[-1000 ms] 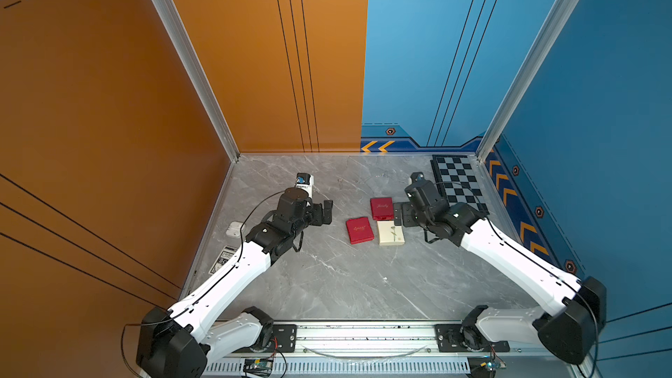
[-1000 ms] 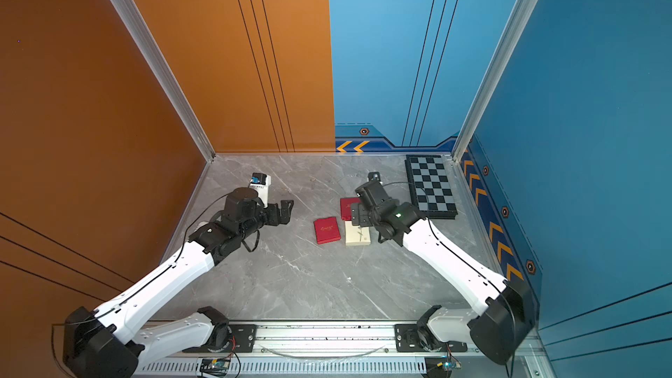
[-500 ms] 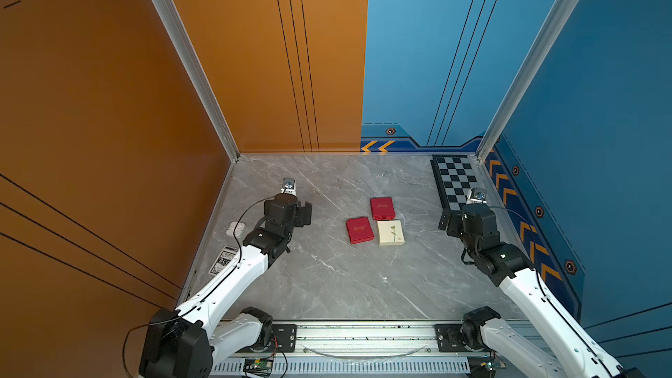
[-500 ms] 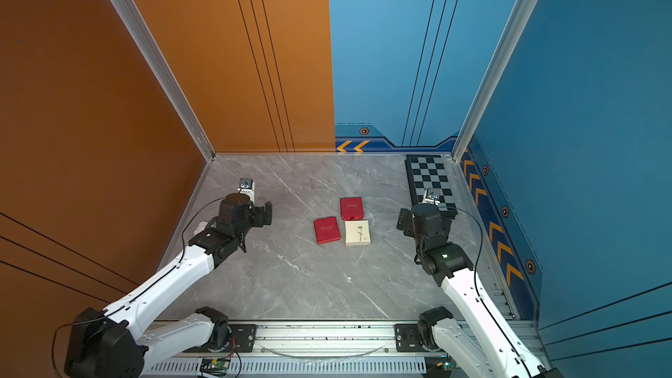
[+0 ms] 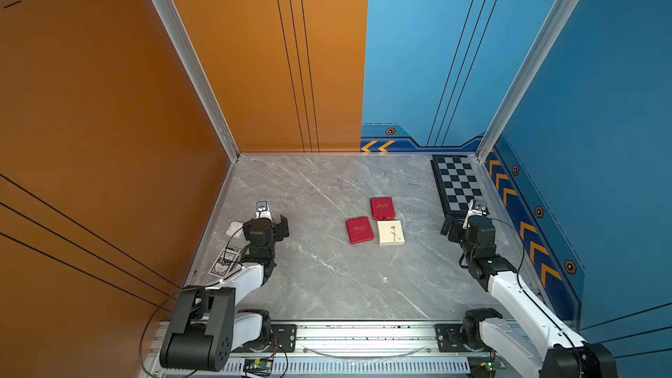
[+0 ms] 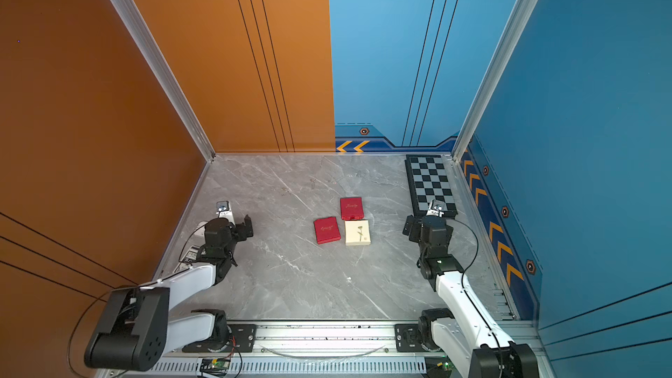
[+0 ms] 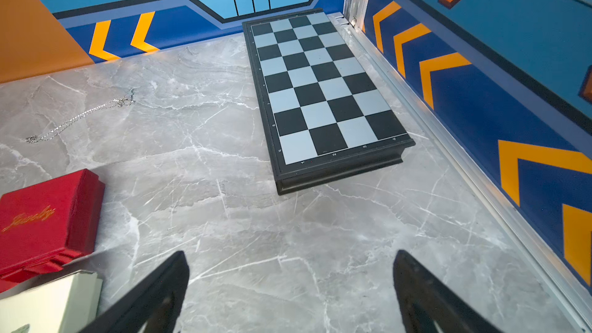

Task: Take the necklace out of the lift-off lid jewelry box
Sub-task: Reset both arms

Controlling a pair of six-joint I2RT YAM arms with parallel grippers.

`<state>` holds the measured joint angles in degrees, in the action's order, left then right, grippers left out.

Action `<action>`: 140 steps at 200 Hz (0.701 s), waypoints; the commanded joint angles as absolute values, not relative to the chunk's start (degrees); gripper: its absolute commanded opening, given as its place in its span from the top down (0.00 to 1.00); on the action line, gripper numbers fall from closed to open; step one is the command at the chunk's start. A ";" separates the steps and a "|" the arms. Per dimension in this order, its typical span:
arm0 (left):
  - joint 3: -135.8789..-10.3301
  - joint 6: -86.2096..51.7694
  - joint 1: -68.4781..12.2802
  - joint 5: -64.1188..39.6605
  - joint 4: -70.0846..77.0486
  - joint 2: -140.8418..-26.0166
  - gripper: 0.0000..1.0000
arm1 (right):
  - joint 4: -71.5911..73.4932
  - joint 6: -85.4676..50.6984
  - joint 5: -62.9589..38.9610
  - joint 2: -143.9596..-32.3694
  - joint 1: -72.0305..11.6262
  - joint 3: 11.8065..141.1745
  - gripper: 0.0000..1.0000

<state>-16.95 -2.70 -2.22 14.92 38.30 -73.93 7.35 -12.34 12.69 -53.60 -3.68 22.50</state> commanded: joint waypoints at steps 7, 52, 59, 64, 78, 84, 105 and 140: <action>-16.03 -0.97 -0.74 7.93 54.92 -80.16 0.02 | 24.23 -9.01 9.69 -57.60 -1.49 19.16 0.00; -16.43 -0.38 0.82 1.19 60.49 -87.93 0.02 | 52.10 -6.87 2.56 -78.93 2.16 16.59 0.00; -17.13 -0.30 1.31 -0.97 61.34 -89.26 0.02 | 53.94 -6.59 2.08 -81.42 2.39 17.11 0.00; -17.86 0.15 1.63 -3.42 61.44 -90.03 0.02 | 54.94 -6.61 0.38 -83.59 2.74 17.57 0.00; -19.56 0.96 1.93 -6.31 57.18 -89.52 0.02 | 61.30 -6.12 -3.16 -90.08 2.91 18.03 0.00; -19.90 0.64 2.01 -6.04 56.75 -89.82 0.02 | 58.78 -5.32 -5.24 -89.27 3.06 18.52 0.00; -20.46 -1.04 2.72 -3.63 55.72 -89.81 0.02 | 57.16 -3.25 -8.07 -89.66 2.20 19.79 0.00; -20.64 -1.54 1.87 0.64 54.91 -89.64 0.02 | 54.04 -2.71 -8.29 -88.58 2.28 20.29 0.00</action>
<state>-19.84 -0.86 2.20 -2.00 56.75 -89.62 52.90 -4.34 -5.78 -89.01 2.42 19.42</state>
